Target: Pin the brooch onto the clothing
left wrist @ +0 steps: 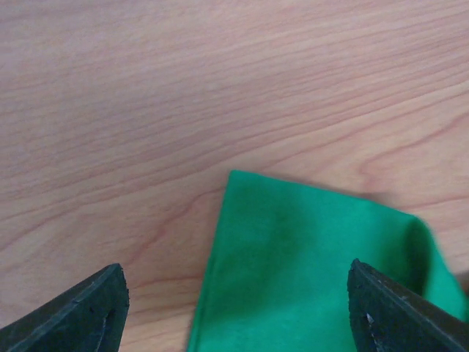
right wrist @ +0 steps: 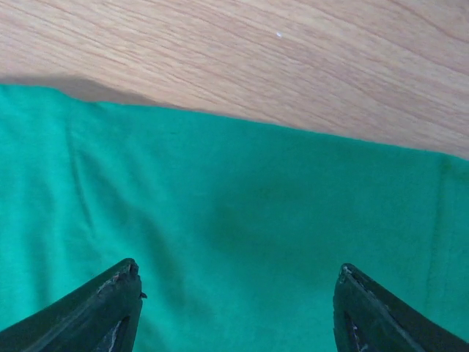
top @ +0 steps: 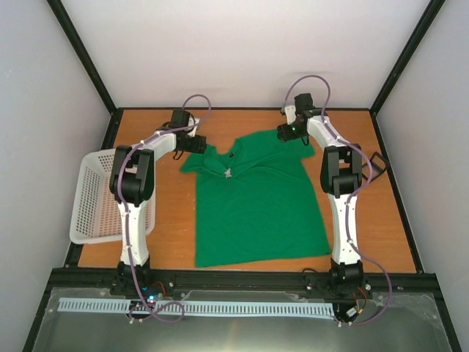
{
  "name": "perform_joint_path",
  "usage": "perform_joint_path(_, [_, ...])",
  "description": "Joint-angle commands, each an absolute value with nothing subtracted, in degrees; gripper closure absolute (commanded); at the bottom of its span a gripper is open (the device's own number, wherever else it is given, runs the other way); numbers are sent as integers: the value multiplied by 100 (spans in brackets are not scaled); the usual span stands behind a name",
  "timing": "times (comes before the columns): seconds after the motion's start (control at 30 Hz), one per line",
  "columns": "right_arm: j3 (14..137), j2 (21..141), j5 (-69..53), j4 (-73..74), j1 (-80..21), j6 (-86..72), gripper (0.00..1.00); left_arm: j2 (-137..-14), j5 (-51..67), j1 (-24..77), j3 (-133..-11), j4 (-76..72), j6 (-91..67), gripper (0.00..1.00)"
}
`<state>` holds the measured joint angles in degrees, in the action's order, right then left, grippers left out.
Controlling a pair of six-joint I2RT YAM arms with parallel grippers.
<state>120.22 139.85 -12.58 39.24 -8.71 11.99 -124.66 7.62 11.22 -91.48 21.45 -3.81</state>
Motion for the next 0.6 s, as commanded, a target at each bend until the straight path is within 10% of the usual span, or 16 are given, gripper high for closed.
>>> perform_joint_path(0.0, [12468,14341,-670,4409,-896,1297,32,-12737,409,1063,-9598,2692,-197,17])
perform_joint_path(0.27, [12955,14866,152,4670,-860,975,57,-13192,551,1064,-9904,2969,-79,19])
perform_joint_path(0.57, [13264,15047,854,4659,-217,374,87,-13649,881,921,-10322,3428,-112,51])
